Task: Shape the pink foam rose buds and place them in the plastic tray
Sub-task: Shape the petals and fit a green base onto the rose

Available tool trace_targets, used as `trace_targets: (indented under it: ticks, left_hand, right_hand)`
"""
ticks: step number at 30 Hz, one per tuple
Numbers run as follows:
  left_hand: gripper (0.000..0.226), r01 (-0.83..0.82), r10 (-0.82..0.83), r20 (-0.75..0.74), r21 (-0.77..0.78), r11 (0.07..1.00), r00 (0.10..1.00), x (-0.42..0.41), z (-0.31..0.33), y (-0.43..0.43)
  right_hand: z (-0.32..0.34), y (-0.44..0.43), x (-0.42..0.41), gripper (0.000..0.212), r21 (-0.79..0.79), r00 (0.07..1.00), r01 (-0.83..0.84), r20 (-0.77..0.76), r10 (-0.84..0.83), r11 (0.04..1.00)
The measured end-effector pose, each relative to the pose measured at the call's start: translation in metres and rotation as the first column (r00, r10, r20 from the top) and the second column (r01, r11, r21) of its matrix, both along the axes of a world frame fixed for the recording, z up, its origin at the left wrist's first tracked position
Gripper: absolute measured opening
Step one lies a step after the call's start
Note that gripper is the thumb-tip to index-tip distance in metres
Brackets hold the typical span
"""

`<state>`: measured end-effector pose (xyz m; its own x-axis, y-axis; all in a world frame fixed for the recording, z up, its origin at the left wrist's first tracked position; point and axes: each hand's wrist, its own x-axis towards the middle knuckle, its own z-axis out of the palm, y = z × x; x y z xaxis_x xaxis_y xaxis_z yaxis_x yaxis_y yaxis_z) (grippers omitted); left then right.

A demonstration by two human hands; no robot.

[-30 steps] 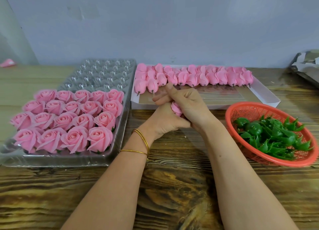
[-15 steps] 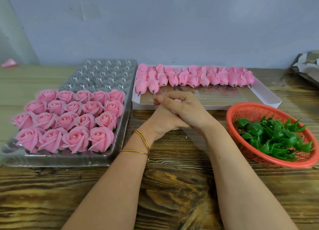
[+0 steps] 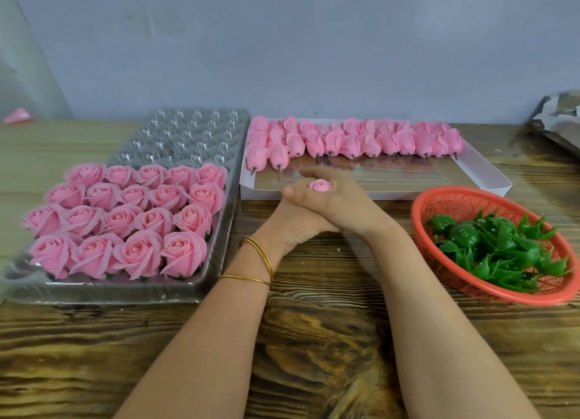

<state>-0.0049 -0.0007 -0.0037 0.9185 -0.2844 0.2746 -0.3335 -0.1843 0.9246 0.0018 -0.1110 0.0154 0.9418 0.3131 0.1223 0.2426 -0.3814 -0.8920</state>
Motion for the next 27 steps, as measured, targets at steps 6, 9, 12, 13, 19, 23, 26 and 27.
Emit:
trace_targets:
  ticks: [6,9,12,13,19,23,26,27]
  left_hand:
    - [0.039,-0.078,0.073,0.100,0.053,0.996,0.992,0.000,0.000,-0.002]
    - [0.039,-0.086,0.083,0.075,0.044,0.995,0.994,0.004,-0.001,-0.003]
    - [0.028,-0.110,0.110,0.027,0.011,0.994,0.994,0.006,-0.002,-0.002]
    - [0.026,-0.118,0.118,0.012,-0.005,0.993,0.993,0.007,-0.002,-0.002]
    - [0.023,-0.066,0.066,-0.013,-0.019,0.998,0.998,0.008,-0.004,-0.002]
    - [0.022,-0.038,0.037,0.013,0.047,0.998,0.999,0.005,-0.002,-0.007]
    - [0.028,-0.115,0.097,0.104,0.182,0.976,0.990,0.006,-0.003,-0.010]
    - [0.025,-0.149,0.120,0.136,0.228,0.962,0.983,0.006,-0.002,-0.011]
  right_hand:
    - [-0.002,0.000,0.001,0.029,0.035,1.000,0.003,-0.005,-0.003,0.999]
    - [-0.004,0.001,0.002,0.027,0.059,1.000,-0.027,0.016,0.026,0.998]
    - [-0.005,-0.001,0.003,0.022,0.087,0.998,-0.062,-0.011,0.063,0.994]
    - [-0.004,-0.002,0.002,0.025,0.093,0.998,-0.058,-0.017,0.059,0.994]
    - [0.004,-0.002,0.003,0.054,0.426,0.993,0.105,-0.088,-0.075,0.899]
    - [0.004,0.009,0.001,0.046,0.426,0.987,0.146,-0.002,-0.161,0.893]
    - [0.000,0.015,0.002,0.041,0.303,0.978,0.159,0.081,-0.191,0.940]
    - [-0.002,0.017,0.003,0.040,0.260,0.974,0.171,0.102,-0.204,0.950]
